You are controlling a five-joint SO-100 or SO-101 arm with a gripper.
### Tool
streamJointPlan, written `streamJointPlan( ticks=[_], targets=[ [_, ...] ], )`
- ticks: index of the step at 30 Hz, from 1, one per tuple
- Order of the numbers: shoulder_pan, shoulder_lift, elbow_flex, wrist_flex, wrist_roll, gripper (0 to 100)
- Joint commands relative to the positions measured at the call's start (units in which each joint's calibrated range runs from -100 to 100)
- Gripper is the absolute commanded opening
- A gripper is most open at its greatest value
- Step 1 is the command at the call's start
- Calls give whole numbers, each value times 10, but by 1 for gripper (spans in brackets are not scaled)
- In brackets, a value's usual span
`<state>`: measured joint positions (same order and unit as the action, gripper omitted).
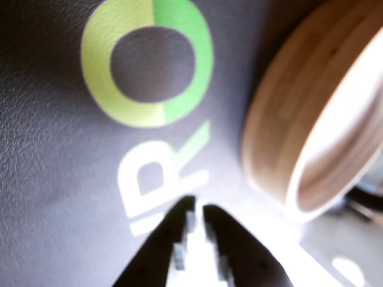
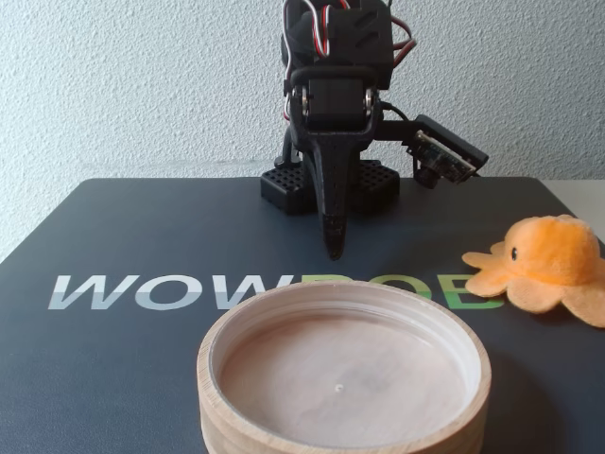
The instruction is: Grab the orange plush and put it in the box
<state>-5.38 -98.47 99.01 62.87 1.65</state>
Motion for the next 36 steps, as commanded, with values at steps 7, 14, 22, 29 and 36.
streamJointPlan(
  ticks=[7, 14, 22, 29, 36],
  targets=[
    [1, -3, 7, 2, -1, 1],
    [1, -3, 7, 2, -1, 1],
    [6, -3, 7, 2, -1, 1],
    [-15, -3, -45, 1, 0, 1],
    [-80, 151, -173, -38, -16, 1]
  ],
)
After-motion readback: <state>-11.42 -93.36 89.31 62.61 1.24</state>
